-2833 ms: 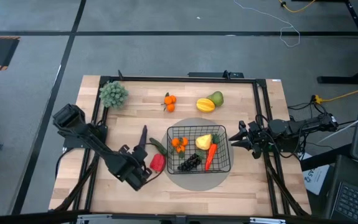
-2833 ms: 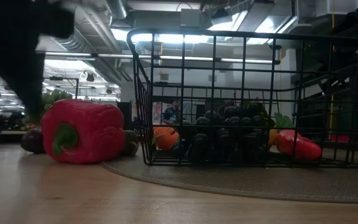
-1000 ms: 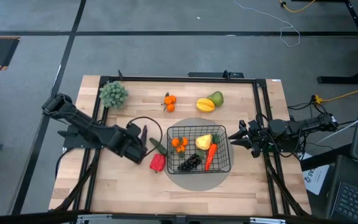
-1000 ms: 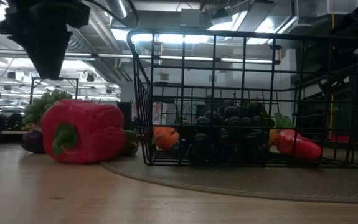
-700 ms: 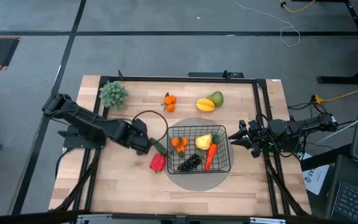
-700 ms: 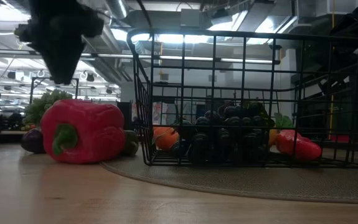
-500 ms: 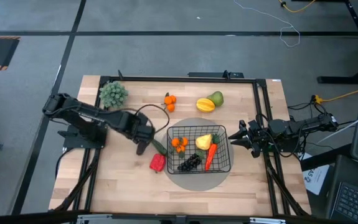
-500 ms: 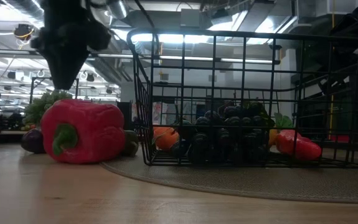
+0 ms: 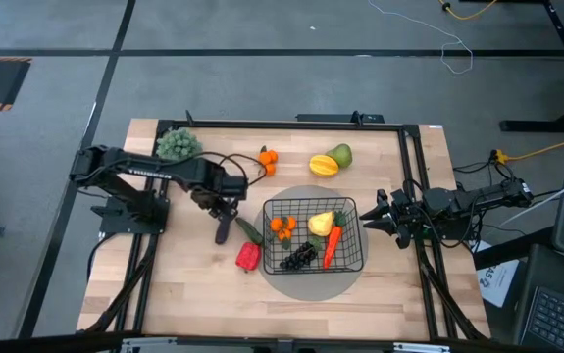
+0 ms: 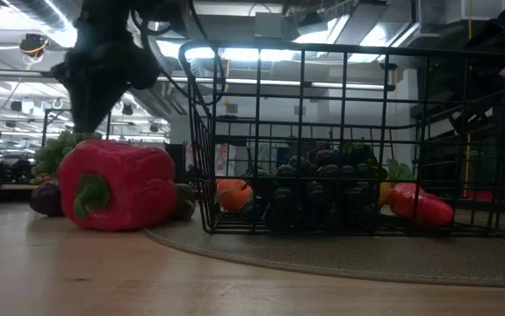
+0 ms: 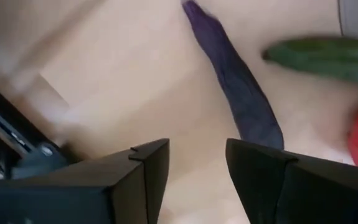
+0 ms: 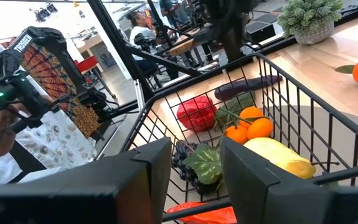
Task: Build produce basket
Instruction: Put the violet eggplant into the black wire basket
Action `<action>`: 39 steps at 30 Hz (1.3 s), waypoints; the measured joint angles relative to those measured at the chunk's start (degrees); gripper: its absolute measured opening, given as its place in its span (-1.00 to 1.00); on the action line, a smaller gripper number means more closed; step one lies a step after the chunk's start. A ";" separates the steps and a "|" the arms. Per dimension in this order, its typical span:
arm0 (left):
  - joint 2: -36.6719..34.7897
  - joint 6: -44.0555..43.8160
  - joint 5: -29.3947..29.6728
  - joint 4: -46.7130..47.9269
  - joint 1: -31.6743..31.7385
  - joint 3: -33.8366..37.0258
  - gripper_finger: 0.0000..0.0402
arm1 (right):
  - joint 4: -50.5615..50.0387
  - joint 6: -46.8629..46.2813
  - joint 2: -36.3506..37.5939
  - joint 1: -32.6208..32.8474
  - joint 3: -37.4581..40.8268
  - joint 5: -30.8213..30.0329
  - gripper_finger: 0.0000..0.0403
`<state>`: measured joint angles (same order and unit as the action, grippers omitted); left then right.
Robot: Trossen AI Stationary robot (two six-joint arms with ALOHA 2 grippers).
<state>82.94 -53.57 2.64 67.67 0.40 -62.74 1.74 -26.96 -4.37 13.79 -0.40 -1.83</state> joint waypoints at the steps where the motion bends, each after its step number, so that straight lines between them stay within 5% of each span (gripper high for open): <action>1: -0.09 -0.86 -1.31 0.03 -1.11 0.00 -0.27 | -0.02 0.00 0.01 -0.01 0.00 0.00 -0.35; 5: -1.97 -1.43 -6.39 0.51 -7.39 0.02 -0.28 | -0.02 0.00 0.00 0.00 0.00 -0.01 -0.35; 8: -3.83 -1.09 -4.41 0.46 -13.11 0.02 -0.28 | -0.02 0.00 -0.01 0.01 0.00 -0.02 -0.35; 15: -13.12 -4.54 26.19 -5.51 -23.69 6.33 -0.27 | -0.02 0.00 -0.01 0.01 0.00 -0.04 -0.35; 19: -20.40 -14.91 36.72 -11.61 -24.86 16.67 -0.27 | -0.02 -0.28 0.01 0.01 0.00 -0.04 -0.35; 23: -24.44 -24.33 37.41 -25.20 -24.47 25.27 -0.27 | -0.02 -1.60 -0.01 0.01 0.00 -0.07 -0.35; 28: -24.81 -19.66 37.30 -40.58 -24.45 30.21 -0.27 | 0.00 -1.47 -0.01 0.00 0.00 -0.11 -0.35; 39: -22.51 -19.20 37.75 -42.07 -24.09 30.77 -0.27 | 0.00 -1.33 -0.01 0.00 0.00 -0.17 -0.35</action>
<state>60.43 -72.77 40.39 25.60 -23.70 -31.97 1.74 -28.29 -4.38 13.80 -0.40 -1.99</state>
